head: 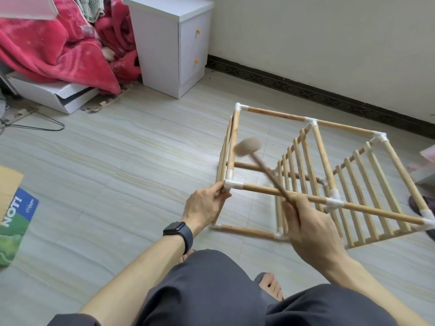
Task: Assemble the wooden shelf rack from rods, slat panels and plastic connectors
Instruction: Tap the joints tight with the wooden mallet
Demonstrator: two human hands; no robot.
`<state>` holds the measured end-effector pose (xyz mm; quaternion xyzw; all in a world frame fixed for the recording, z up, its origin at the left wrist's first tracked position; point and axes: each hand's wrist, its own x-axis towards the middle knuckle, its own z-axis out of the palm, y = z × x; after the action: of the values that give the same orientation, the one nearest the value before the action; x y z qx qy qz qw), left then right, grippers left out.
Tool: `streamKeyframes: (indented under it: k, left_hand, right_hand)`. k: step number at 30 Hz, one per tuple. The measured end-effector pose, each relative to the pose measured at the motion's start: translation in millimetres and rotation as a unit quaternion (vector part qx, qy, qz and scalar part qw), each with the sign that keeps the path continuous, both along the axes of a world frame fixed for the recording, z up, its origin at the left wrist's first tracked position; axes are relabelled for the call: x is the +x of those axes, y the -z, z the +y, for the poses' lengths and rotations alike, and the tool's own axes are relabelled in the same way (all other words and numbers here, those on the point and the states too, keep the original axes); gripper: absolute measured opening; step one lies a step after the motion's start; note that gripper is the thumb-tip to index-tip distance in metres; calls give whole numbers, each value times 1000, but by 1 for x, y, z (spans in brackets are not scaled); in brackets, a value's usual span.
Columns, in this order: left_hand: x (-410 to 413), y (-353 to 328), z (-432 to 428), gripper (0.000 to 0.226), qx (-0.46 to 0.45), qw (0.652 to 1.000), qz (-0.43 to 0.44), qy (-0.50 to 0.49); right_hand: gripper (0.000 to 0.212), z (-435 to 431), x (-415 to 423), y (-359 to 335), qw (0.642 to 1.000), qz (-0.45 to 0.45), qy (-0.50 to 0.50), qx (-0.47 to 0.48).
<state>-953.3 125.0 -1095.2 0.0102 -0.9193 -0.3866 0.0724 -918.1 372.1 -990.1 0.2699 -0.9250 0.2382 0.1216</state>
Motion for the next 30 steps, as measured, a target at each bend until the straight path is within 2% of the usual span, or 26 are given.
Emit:
streamKeyframes:
  k: [2,4,6,8,9,12,13,14,15,16,18,21,24,28,30]
  left_hand:
    - [-1,1,0,30,-1,1000,-4,2]
    - [-1,1,1,29,1,1000,-13,-9]
    - [-1,2,2,28,6,1000,-10,-4]
    - [-1,0,2,29,9,1000,1,2]
    - [-1,0,2,29,7,1000,-1,4]
    - [-3,-1,3,27,-16,1000,-9,-8]
    - [-5,-2,4,26,-24,999,-23,-9]
    - [-8,-4,5,26,-26,999,-31,-6]
    - [-10,-6,6,25,-26,999,-32,2]
    - [-12,-8,7,25,-29,999,-27,14]
    - [-15,-11,9,27,-37,999,-17,31]
    - [-18,-9,12,24,-50,998,-3,35]
    - [-18,-3,18,21,-27,999,9,26]
    - [-16,4,22,22,40,998,42,25]
    - [-16,6,21,19,59,997,34,20]
  right_hand:
    - [25,-3,2,3,999,-25,5,28]
    - [32,-5,6,9,979,-48,21,196]
    - [36,-2,4,13,980,-51,30,188]
    - [36,-1,2,10,998,-15,21,65]
    - [36,1,1,9,997,-18,26,67]
    - [35,4,3,9,969,-83,34,231]
    - [33,5,2,8,970,-110,27,215]
    - [31,6,0,6,979,-144,20,144]
    - [30,5,-1,-1,984,-175,16,32]
    - [30,2,-2,-9,978,-194,13,-71]
    - [26,1,-8,-25,962,-196,16,-188]
    - [12,-4,-20,-49,948,-169,32,-268]
    - [13,-8,-34,-66,908,-187,43,-373]
    - [19,-22,-53,-78,898,-158,39,-408]
    - [27,-32,-62,-81,906,-96,61,-408]
